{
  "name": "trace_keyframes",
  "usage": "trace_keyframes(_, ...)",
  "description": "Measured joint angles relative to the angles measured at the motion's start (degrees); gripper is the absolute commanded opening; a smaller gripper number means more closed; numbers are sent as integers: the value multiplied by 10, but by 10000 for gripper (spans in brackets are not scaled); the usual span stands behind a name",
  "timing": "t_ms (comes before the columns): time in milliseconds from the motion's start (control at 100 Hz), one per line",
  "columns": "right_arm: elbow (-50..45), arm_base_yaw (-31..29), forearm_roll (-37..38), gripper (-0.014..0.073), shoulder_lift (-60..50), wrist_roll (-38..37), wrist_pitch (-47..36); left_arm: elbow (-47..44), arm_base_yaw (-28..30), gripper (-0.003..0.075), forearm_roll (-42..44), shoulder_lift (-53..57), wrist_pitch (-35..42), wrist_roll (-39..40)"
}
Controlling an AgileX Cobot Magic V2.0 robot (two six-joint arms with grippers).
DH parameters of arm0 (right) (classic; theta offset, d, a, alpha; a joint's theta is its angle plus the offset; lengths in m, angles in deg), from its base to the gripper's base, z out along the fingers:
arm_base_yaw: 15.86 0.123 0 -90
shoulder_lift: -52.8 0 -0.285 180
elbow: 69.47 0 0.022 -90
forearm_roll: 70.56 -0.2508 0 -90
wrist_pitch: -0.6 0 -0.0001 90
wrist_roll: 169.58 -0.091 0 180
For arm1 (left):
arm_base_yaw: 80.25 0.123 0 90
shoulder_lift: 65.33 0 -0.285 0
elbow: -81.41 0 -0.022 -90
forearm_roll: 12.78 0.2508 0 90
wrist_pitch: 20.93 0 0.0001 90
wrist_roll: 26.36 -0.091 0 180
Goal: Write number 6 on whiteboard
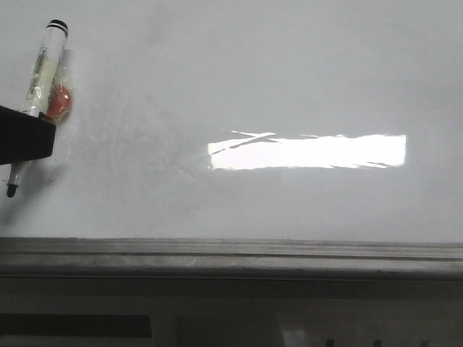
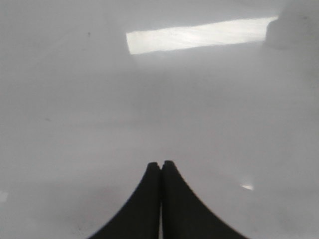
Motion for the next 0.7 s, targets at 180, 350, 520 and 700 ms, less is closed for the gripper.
trace_keyframes(180, 0, 0, 0, -64, 0, 0, 0, 8, 0, 42, 2, -23, -1, 0)
trace_keyframes(350, 0, 17, 0, -64, 0, 0, 0, 12, -4, -20, 6, -29, -25, 0)
trace_keyframes(520, 22, 79, 0, -64, 16, 0, 20, 15, -4, -20, 6, -29, -29, 0)
trace_keyframes(700, 74, 151, 0, -46, 64, 5, 37, 24, -23, -20, 41, -16, -60, 1)
